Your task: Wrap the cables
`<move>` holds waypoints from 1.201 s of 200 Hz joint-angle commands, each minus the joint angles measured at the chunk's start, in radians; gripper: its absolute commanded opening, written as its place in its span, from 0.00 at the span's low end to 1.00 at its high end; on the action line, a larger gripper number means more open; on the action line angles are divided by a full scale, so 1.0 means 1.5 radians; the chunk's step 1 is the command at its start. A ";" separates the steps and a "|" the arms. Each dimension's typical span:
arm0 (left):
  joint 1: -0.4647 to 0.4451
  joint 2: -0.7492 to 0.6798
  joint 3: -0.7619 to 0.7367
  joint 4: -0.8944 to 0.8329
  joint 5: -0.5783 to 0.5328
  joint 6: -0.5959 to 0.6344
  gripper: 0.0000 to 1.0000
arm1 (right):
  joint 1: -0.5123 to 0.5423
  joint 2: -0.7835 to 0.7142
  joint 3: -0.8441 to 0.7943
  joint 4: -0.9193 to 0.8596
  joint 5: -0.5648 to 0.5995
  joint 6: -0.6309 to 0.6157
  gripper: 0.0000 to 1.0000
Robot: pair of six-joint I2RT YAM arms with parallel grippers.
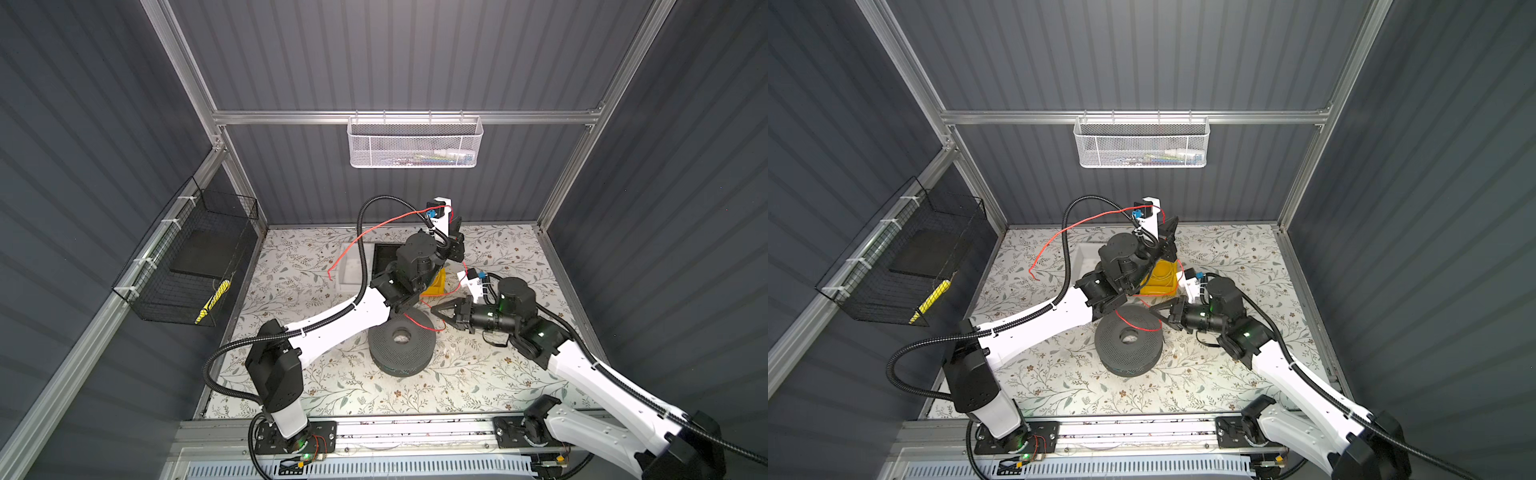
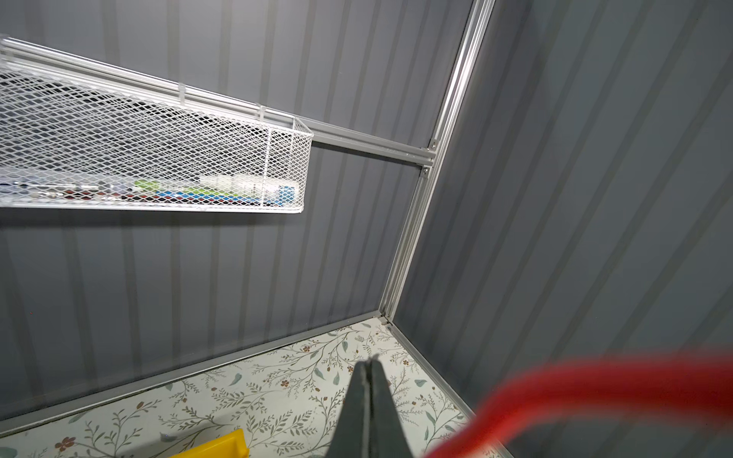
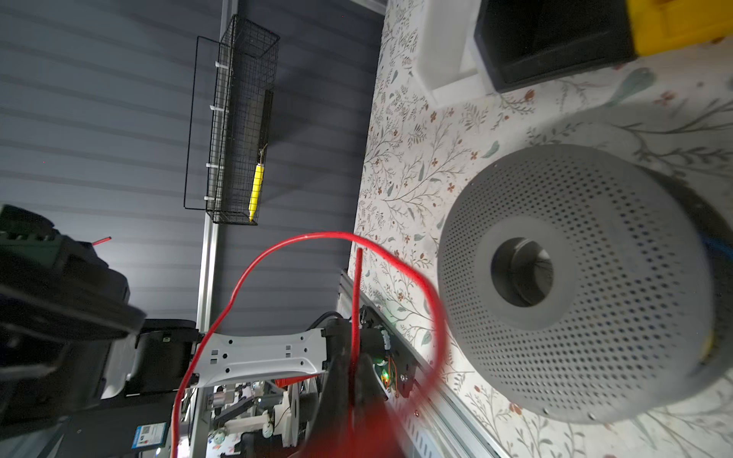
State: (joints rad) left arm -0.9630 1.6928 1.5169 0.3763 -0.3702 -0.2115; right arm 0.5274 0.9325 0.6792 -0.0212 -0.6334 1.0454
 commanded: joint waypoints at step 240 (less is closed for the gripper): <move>0.080 -0.246 0.424 -0.952 -0.279 -0.046 0.00 | -0.679 0.038 -0.108 0.019 0.123 -0.151 0.00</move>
State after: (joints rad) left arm -0.8795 1.4033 2.1036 -0.9779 -0.5690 -0.2676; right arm -0.4145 0.9726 0.5125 0.0662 -0.6571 0.8604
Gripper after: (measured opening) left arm 0.056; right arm 0.055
